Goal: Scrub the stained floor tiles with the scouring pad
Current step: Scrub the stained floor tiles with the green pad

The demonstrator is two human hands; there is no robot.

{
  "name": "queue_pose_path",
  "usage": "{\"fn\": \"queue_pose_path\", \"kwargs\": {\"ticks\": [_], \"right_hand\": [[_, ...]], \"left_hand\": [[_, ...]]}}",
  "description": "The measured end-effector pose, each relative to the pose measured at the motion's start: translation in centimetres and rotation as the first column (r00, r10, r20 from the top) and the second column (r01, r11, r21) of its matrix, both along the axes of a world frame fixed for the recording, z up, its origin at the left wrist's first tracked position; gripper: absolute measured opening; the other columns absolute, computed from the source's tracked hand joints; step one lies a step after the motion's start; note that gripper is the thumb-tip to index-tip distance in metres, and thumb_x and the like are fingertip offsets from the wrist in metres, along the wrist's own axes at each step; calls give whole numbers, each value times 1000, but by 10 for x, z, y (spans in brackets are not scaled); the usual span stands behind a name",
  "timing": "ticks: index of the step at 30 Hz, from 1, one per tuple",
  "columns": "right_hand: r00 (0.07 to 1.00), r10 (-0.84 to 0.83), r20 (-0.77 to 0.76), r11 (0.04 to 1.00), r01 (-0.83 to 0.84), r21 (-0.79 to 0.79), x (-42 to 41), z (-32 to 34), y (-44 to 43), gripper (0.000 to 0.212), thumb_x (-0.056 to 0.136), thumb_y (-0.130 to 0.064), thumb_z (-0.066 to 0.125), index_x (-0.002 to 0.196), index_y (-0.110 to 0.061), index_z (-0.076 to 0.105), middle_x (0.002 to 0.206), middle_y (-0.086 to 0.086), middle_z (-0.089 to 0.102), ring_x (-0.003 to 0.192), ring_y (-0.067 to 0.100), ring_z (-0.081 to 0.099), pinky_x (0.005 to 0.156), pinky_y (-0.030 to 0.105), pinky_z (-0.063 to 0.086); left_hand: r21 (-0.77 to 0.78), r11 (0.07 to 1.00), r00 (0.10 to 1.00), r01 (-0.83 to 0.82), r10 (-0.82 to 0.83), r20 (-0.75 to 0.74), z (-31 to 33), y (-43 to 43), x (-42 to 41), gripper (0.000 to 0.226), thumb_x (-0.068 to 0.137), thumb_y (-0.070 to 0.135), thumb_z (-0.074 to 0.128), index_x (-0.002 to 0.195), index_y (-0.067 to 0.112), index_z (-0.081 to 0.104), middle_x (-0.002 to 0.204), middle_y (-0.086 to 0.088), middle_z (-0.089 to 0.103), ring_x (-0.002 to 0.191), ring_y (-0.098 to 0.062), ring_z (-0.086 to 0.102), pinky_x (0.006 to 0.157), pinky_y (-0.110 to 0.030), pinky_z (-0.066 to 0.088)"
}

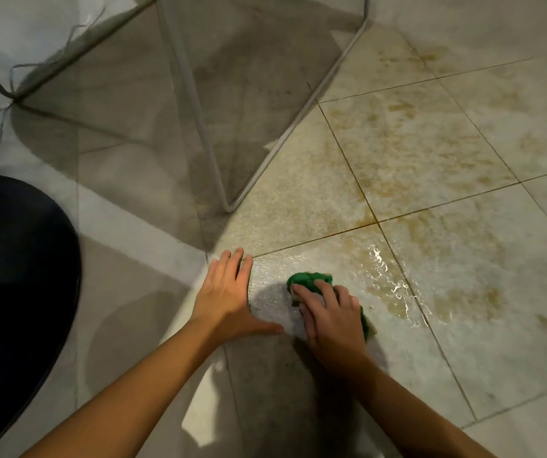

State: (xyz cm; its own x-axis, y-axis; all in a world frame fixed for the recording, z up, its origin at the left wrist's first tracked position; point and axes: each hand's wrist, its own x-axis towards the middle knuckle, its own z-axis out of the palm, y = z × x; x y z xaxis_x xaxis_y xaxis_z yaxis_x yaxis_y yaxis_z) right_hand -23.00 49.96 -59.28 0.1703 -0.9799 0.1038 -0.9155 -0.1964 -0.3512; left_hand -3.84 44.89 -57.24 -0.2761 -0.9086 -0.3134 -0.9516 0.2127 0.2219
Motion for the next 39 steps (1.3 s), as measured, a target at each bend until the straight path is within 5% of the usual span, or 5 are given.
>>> {"fn": "queue_pose_path", "kwargs": {"ticks": [6,13,20,32,39], "right_hand": [[980,-170,104,983,162,84,-17,8,-27,33,93,-29,42,124,-26,55,130,8,51,114,22,44,89,35,31],[957,-281,73,958,276,71,-26,0,13,39,88,-32,35,116,-20,60,125,12,57,110,34,50,93,43,34],[991,-64,117,998,63,11,-37,-4,-10,32,90,-26,39,118,-20,52,122,14,57,111,28,40,93,40,29],[894,-444,66,894,437,96,-33,0,26,39,89,-28,37,117,-14,60,117,21,58,105,43,51,85,56,39],[972,-216,90,975,210,71,-13,0,10,37,89,-28,38,116,-14,60,117,17,59,108,37,49,85,52,42]], "left_hand": [[19,999,999,41,-41,5,9,3,-18,143,37,94,24,150,10,5,158,-8,0,146,-27,-1,117,-40,-3],[6,998,997,64,-64,-52,-5,21,-46,121,55,90,37,129,-4,51,134,-24,51,122,-42,50,97,-57,43],[-11,998,998,62,-61,24,-4,23,-49,121,54,90,36,129,-4,52,133,-24,52,123,-43,49,95,-57,45],[2,996,995,87,-87,39,1,23,-48,122,56,91,35,132,-4,48,136,-24,48,125,-43,46,98,-58,42],[-12,997,997,71,-71,8,-1,24,-49,119,55,88,38,129,-4,52,134,-24,51,124,-43,48,98,-57,41]]}}
